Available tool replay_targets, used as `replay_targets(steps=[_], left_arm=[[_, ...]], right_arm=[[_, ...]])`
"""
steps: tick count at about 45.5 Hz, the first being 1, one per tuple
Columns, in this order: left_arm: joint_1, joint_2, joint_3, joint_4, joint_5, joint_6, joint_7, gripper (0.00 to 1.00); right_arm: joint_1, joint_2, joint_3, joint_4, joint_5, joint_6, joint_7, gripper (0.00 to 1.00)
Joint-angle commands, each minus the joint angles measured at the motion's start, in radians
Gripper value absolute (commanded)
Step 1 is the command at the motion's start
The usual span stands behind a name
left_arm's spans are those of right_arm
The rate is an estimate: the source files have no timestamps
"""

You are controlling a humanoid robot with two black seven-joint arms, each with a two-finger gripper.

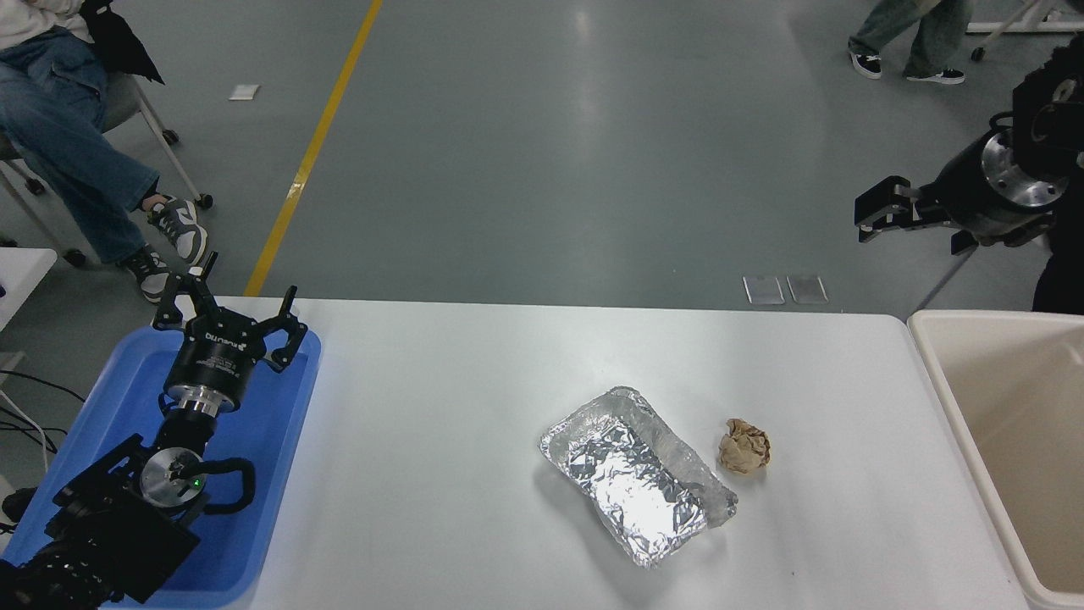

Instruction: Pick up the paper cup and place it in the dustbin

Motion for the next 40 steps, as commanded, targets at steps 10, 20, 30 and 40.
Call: replay_targets(steps=[10, 20, 30, 40], left_arm=[[0.0, 0.001, 0.0, 0.0, 0.0, 0.001, 0.0, 1.0], [0.0, 0.001, 0.0, 0.0, 0.0, 0.0, 0.0, 1.0], [0.0, 0.0, 0.0, 0.0, 0.0, 0.0, 0.0, 1.0], [0.0, 0.001, 0.0, -0.001, 0.0, 0.0, 0.0, 1.0]], right_arm=[[0.252, -0.058, -0.01, 0.216, 0.0, 0.11, 0.0, 1.0], [0.281, -0.063, -0.007, 0.261, 0.0, 0.11, 0.0, 1.0], [0.312, -0.083, -0.005, 0.348, -0.002, 0.11, 0.0, 1.0], [0.304, -0.08, 0.02, 0.354, -0.003, 0.11, 0.0, 1.0]])
